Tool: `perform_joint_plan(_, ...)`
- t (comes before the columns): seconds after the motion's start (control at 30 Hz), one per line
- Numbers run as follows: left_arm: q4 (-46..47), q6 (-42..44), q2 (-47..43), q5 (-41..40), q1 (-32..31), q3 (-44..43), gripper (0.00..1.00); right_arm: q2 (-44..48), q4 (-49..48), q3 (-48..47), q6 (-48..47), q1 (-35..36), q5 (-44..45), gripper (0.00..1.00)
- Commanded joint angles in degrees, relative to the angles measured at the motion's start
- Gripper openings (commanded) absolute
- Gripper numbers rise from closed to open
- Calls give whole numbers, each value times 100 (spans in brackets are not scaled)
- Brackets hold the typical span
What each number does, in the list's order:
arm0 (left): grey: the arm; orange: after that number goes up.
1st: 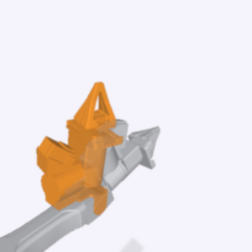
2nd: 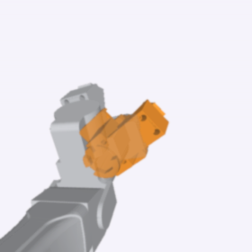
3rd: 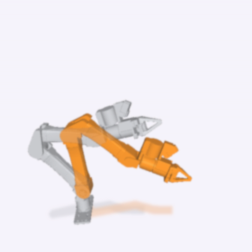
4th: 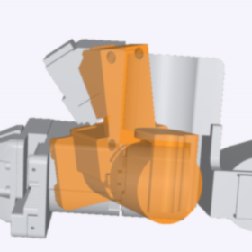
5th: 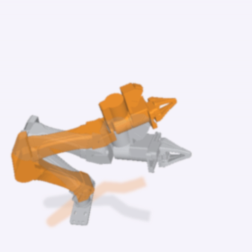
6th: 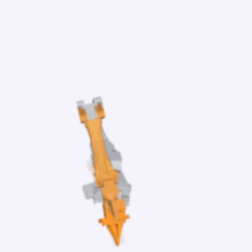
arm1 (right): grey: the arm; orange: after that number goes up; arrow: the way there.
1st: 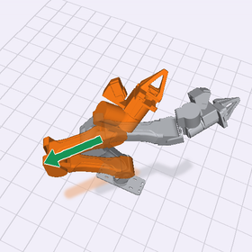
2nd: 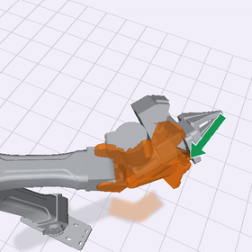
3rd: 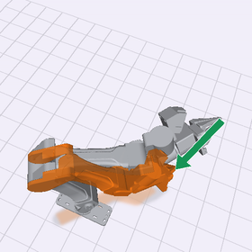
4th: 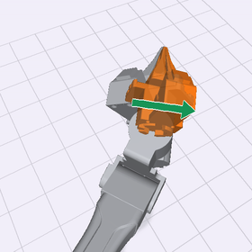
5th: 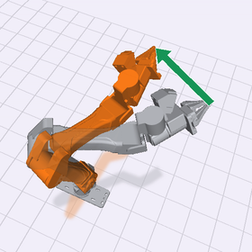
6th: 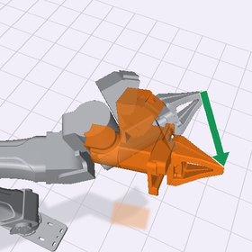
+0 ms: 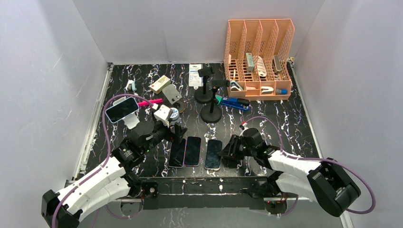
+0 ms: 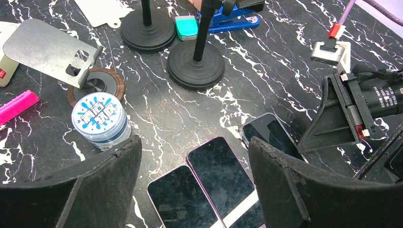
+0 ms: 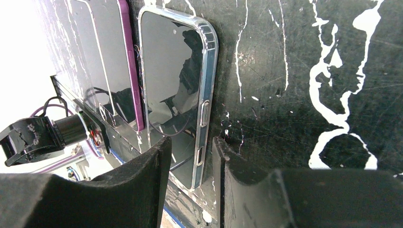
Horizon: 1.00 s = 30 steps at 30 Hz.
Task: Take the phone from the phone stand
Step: Place the phone at the center of the board.
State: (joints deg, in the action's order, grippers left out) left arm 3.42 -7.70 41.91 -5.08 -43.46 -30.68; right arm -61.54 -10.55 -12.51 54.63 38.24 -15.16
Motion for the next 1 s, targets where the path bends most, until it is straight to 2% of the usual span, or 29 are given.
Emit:
perform_joint_plan(0.0, 89, 6, 3, 45, -4, -140, 80, -162, -23, 162, -66, -23, -82, 45)
perform_joint_plan(0.3, 89, -2, 2, 68, -5, -132, 80, -650, -806, 149, 170, -19, -371, 44)
perform_joint_plan(0.97, 89, 6, -18, 63, -4, -129, 80, -1165, -792, -283, -219, -18, -433, 42)
